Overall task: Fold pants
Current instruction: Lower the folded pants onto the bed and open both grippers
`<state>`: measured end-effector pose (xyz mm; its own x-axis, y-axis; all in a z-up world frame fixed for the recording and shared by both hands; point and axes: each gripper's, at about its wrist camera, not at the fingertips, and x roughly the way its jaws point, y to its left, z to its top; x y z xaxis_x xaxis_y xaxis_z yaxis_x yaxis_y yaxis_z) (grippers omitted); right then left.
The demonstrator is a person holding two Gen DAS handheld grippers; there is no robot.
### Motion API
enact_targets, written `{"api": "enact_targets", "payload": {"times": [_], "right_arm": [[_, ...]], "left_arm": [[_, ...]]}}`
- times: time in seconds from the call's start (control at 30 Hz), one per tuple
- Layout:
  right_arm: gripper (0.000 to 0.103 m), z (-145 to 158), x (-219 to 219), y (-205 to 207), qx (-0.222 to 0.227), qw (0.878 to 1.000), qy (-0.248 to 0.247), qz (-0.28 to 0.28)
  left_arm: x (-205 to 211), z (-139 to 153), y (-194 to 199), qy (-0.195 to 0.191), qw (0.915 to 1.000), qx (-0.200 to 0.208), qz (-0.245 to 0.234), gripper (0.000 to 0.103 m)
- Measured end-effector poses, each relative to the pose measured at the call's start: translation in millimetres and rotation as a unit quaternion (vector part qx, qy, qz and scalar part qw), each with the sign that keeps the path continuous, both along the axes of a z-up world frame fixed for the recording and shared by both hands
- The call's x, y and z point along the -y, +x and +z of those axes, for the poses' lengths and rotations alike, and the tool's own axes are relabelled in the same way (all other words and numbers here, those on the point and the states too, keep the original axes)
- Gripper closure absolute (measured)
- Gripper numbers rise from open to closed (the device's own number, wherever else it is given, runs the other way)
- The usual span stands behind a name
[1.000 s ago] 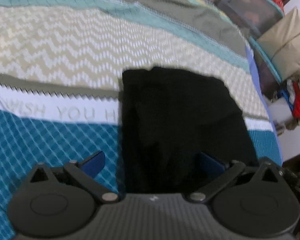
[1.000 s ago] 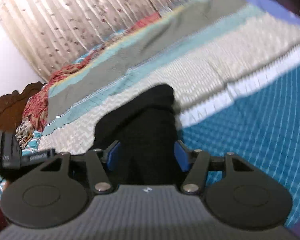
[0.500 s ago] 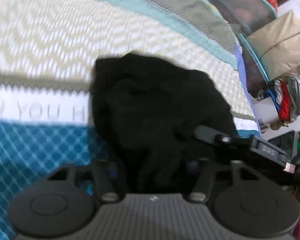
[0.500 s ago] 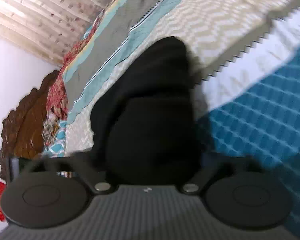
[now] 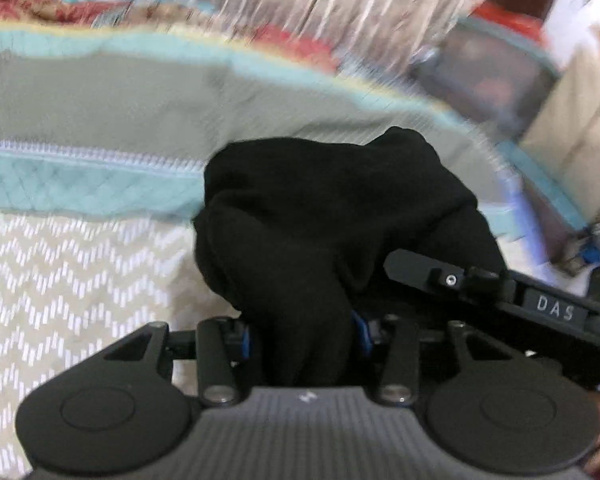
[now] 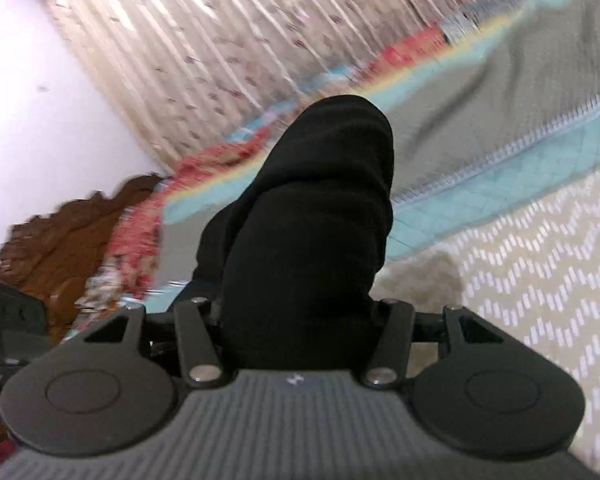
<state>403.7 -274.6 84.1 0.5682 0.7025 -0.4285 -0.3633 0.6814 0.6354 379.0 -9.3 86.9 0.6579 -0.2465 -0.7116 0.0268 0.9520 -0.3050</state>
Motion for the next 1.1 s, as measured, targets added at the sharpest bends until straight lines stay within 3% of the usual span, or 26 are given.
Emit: {"api": "enact_targets", "payload": {"times": [0.1,0.17,0.23,0.33,0.43,0.67,0.8,0.87,1.1], "right_arm": [[0.046,-38.4,-4.6,13.5,-0.062,0.996,-0.054,-0.015],[0.042,-45.7,-1.8,10.0,-0.079,0.994,-0.072,-0.036],[0.038,-38.9,4.9,4.4,-0.099,0.993,-0.056,-0.041],[0.034,-11.3,6.1,-16.6,-0.082,0.989,-0.108,-0.057],[0.033,13.2,15.0,-57.7,-0.046,0.984,-0.153,-0.084],[0.033,35.9,42.6,-179.3,-0.041,0.984,-0.149,-0.09],[0.033,32.0,43.1,-222.9,-0.049,0.981,-0.164,-0.096],[0.033,30.7,46.5,-244.9,-0.047,0.98,-0.168,-0.098],[0.03,31.8,51.3,-297.1,-0.051,0.979,-0.171,-0.096]], "left_arm": [[4.5,-39.9,20.5,0.033,0.9977,-0.057,0.018,0.059],[13.0,-44.3,15.6,0.053,0.9975,-0.042,0.021,0.053],[24.3,-38.3,7.8,0.081,0.9959,-0.032,0.023,0.048],[34.3,-19.7,-5.9,0.119,0.9915,-0.034,0.039,0.048],[37.0,5.3,-39.2,0.135,0.9885,-0.023,0.065,0.038],[60.1,28.9,-134.2,0.182,0.9794,-0.035,0.08,0.026],[74.6,33.5,-178.7,0.182,0.979,-0.049,0.079,0.025],[81.0,38.6,-205.0,0.176,0.9802,-0.043,0.08,0.013],[93.0,44.8,-262.0,0.168,0.9813,-0.032,0.089,0.003]]}}
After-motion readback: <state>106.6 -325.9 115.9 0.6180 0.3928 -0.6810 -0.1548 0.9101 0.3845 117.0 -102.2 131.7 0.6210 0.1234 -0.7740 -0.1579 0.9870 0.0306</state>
